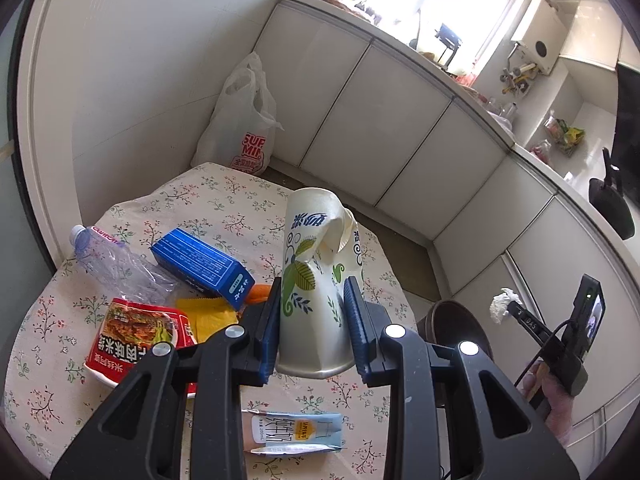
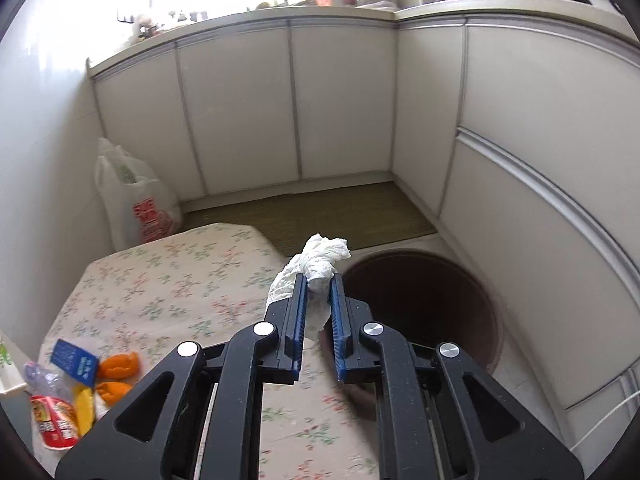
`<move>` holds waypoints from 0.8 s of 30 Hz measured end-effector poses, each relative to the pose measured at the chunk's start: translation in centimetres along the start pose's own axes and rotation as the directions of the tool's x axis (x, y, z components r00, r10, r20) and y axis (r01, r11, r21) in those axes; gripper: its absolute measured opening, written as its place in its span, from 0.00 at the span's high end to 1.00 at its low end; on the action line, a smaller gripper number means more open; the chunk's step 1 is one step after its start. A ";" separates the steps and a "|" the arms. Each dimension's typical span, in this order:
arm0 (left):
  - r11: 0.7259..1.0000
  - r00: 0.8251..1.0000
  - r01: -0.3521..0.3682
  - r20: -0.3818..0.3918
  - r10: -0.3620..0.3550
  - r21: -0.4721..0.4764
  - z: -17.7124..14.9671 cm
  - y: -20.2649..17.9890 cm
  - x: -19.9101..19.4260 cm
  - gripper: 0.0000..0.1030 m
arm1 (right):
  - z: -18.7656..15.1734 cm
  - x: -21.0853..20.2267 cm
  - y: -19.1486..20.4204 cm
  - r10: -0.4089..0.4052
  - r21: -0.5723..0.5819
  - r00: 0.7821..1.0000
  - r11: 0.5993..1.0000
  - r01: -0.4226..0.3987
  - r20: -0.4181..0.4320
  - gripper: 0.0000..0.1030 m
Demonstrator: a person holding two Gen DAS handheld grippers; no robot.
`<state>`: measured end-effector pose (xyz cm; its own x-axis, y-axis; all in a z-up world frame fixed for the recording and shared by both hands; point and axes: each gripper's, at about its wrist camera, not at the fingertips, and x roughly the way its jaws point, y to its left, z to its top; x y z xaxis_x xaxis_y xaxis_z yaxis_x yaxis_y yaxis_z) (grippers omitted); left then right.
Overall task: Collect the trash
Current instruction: 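Carry the tissue over the brown bin and open the right tool, then lower the white paper cup into the brown bin and open the left tool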
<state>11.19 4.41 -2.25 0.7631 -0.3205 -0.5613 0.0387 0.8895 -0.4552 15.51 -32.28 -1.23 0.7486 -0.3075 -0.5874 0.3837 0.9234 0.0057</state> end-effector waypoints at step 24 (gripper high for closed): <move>0.949 0.959 0.258 -0.167 -0.228 0.183 -4.5 -21.0 10.1 0.70 | 1.1 -4.7 -16.5 -0.391 0.185 0.911 0.912 0.365 0.131 0.07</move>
<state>15.15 -19.02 -1.48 0.6150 -0.5650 -0.5500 0.3513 0.8208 -0.4504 6.27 -46.33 2.37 0.6029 -0.6713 -0.4311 0.7233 0.6880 -0.0598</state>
